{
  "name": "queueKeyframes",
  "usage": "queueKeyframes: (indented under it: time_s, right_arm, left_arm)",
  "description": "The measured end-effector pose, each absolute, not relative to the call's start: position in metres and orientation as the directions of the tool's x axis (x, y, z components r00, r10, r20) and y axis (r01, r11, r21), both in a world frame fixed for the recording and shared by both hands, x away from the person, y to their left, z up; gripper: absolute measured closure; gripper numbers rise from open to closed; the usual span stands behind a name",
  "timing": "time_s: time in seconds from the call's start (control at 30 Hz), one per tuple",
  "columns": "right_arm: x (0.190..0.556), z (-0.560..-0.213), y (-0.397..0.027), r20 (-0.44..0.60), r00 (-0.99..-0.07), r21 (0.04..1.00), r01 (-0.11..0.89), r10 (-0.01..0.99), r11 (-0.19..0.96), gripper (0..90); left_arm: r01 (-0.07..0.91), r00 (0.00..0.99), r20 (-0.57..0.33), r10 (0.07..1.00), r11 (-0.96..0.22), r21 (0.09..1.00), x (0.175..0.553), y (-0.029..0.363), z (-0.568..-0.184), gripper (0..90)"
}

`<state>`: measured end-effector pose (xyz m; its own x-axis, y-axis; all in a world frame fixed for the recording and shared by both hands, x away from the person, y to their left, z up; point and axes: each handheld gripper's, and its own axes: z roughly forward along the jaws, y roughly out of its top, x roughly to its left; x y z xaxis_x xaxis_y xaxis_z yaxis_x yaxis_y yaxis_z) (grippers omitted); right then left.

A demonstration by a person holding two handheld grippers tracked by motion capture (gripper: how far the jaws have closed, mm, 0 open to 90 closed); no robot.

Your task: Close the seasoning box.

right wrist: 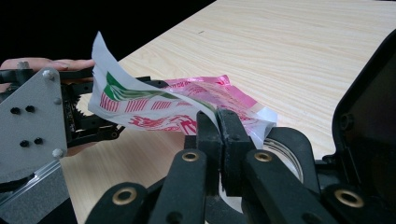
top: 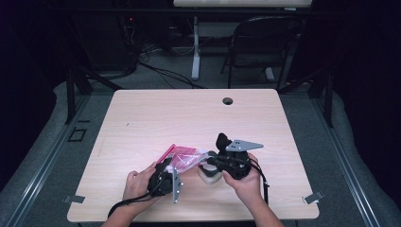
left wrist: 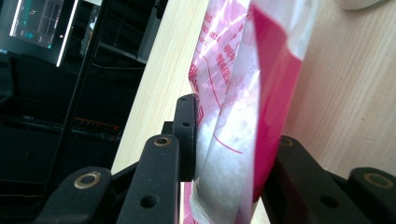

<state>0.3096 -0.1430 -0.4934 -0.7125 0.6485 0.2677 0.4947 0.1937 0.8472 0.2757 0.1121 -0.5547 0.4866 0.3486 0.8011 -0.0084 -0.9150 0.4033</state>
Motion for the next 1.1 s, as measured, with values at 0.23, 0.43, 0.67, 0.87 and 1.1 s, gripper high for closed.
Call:
queueKeyframes:
  time_s: [0.23,0.43,0.67,0.87,1.1]
  right_arm:
    - [0.310,-0.494,-0.143,0.264,-0.716,0.843,0.496,0.646,0.206,87.4]
    - [0.309,-0.494,-0.141,0.268,-0.720,0.845,0.495,0.640,0.203,86.2]
    - [0.308,-0.493,-0.141,0.269,-0.726,0.847,0.491,0.633,0.203,83.3]
    - [0.307,-0.493,-0.140,0.276,-0.727,0.851,0.488,0.629,0.191,79.9]
    - [0.307,-0.490,-0.142,0.286,-0.724,0.866,0.476,0.628,0.155,71.6]
  left_arm:
    - [0.003,0.507,0.777,0.373,-0.902,0.431,0.277,0.114,-0.557,74.3]
    - [0.033,0.551,0.719,0.422,-0.873,0.487,0.279,0.117,-0.562,74.4]
    - [0.071,0.595,0.655,0.466,-0.842,0.535,0.283,0.120,-0.564,74.9]
    - [0.102,0.614,0.613,0.497,-0.821,0.562,0.286,0.124,-0.565,75.2]
    - [0.146,0.630,0.556,0.543,-0.785,0.601,0.291,0.131,-0.563,75.6]
